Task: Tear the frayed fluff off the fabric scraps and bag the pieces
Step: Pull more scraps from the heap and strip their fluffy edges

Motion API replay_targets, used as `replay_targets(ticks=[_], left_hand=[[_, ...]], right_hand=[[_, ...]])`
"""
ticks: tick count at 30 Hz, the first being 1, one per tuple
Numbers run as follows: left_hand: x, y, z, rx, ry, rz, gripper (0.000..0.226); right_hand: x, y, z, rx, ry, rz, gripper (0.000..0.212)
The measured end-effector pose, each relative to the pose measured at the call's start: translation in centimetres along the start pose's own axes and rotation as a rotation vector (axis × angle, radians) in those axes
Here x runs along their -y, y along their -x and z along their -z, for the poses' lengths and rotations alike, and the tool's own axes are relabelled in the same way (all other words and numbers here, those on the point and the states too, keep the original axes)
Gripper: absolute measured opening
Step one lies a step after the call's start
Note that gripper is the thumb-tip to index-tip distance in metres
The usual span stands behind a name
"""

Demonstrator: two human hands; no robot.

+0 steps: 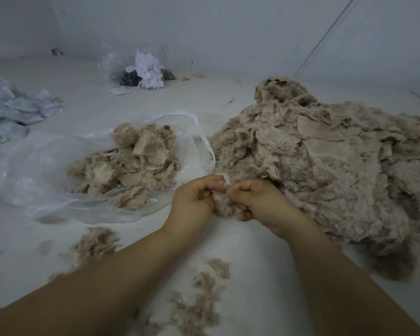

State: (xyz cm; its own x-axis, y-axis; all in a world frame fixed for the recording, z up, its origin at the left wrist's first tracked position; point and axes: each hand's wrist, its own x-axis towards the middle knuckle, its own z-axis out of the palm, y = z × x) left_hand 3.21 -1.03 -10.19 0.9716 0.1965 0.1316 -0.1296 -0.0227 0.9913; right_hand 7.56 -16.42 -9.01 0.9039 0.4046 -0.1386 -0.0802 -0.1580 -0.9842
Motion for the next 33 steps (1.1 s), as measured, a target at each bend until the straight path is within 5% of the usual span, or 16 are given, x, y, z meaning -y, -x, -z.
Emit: replay_targets(ticks=[5, 12, 19, 24, 33], left_hand=[[0.2, -0.5, 0.3, 0.109, 0.541, 0.169, 0.033], [0.8, -1.1, -0.6, -0.083, 0.218, 0.192, 0.028], [0.7, -1.4, -0.1, -0.177, 0.396, 0.278, 0.035], [-0.1, -1.7, 0.2, 0.046, 0.509, 0.313, 0.011], [0.4, -1.1, -0.2, 0.043, 0.344, 0.218, 0.01]], right_hand=[[-0.1, -0.3, -0.1, -0.022, -0.022, -0.003, 0.027], [-0.2, -0.2, 0.0, -0.036, -0.069, -0.019, 0.013], [-0.1, -0.2, 0.1, -0.102, -0.099, -0.047, 0.02], [0.1, -0.1, 0.0, -0.092, -0.115, -0.046, 0.019], [0.1, -0.1, -0.2, -0.006, 0.009, -0.018, 0.023]])
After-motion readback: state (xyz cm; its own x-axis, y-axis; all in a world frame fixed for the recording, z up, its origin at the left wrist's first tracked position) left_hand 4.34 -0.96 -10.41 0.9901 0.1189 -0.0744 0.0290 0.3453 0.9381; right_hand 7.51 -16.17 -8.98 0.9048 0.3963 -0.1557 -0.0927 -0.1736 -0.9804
